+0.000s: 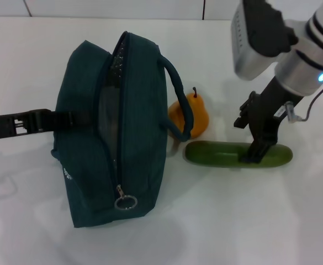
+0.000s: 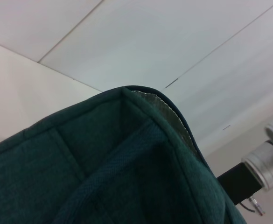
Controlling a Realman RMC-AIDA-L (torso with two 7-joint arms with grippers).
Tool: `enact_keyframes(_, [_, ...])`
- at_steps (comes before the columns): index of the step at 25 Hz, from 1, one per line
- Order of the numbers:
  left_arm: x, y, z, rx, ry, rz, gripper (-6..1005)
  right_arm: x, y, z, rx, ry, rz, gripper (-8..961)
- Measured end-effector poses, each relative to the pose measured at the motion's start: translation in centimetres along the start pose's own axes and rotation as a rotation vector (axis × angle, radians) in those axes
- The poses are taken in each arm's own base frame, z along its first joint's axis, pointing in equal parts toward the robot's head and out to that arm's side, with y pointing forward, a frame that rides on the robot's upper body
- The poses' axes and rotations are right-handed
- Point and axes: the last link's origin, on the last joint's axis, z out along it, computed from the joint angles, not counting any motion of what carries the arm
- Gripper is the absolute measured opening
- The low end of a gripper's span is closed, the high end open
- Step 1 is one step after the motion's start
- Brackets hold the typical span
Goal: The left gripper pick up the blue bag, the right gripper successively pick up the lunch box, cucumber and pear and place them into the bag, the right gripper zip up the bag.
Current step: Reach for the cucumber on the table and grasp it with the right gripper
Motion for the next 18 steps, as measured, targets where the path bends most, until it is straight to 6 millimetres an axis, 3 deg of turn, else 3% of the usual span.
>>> enact_keyframes(18, [0.2, 0.1, 0.1, -0.005, 0.003, 0.006, 40, 0.1, 0.4, 2.3, -0.014, 0.025, -0.017, 840])
